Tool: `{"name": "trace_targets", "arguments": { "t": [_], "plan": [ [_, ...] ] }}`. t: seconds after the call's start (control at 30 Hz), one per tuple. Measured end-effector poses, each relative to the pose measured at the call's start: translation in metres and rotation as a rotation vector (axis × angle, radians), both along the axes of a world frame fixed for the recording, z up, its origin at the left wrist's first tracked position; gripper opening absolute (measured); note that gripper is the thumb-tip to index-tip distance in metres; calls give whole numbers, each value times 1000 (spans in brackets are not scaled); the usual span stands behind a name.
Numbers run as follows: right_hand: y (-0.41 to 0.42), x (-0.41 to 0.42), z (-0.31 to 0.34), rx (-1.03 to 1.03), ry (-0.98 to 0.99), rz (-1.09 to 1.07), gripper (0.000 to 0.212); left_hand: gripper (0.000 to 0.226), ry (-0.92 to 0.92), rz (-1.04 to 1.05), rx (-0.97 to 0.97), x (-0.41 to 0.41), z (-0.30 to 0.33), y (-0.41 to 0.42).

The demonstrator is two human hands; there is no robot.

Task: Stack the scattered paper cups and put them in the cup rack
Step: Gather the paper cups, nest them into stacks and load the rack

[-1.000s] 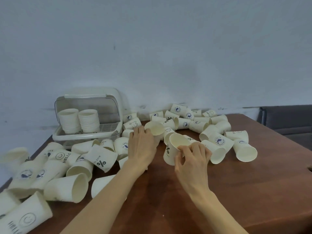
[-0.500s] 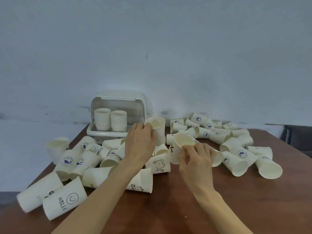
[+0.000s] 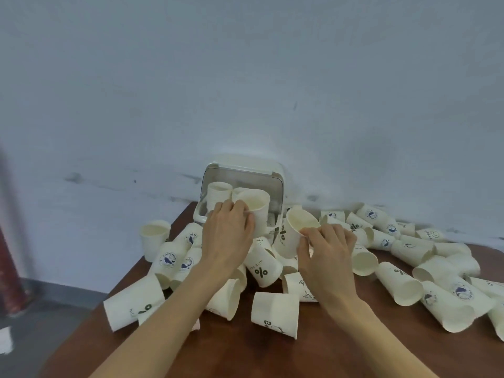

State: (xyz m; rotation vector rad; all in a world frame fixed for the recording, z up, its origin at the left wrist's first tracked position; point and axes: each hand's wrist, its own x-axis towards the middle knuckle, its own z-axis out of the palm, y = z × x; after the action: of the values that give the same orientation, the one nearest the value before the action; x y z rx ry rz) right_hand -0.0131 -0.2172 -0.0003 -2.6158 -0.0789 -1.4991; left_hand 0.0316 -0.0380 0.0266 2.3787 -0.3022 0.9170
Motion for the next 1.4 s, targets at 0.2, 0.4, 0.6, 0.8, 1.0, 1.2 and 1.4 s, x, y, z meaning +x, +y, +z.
{"name": "trace_targets", "arguments": {
  "t": [0.2,0.4,0.6,0.8,1.0,1.2,1.4],
  "plan": [
    [29,41,10,-13,36,30,14,20,39,58,-84,11,-5,31],
    [45,95,36,-53,110,-1,13,24,73,78,-112,22,-14,59],
    [60,153,64,-77,210,-68,23,27,95,71,-108,39,-20,77],
    [73,194,65,-179,290,-150,24,28,102,78,-104,52,-19,83],
    [74,215,51,-271,404,-173,25,30,112,97,-92,71,-16,90],
    [70,221,39,-231,517,-110,22,35,111,122,-84,93,0,86],
    [75,219,27,-255,576,-125,21,33,7,152,-69,130,19,74]
  ]
}}
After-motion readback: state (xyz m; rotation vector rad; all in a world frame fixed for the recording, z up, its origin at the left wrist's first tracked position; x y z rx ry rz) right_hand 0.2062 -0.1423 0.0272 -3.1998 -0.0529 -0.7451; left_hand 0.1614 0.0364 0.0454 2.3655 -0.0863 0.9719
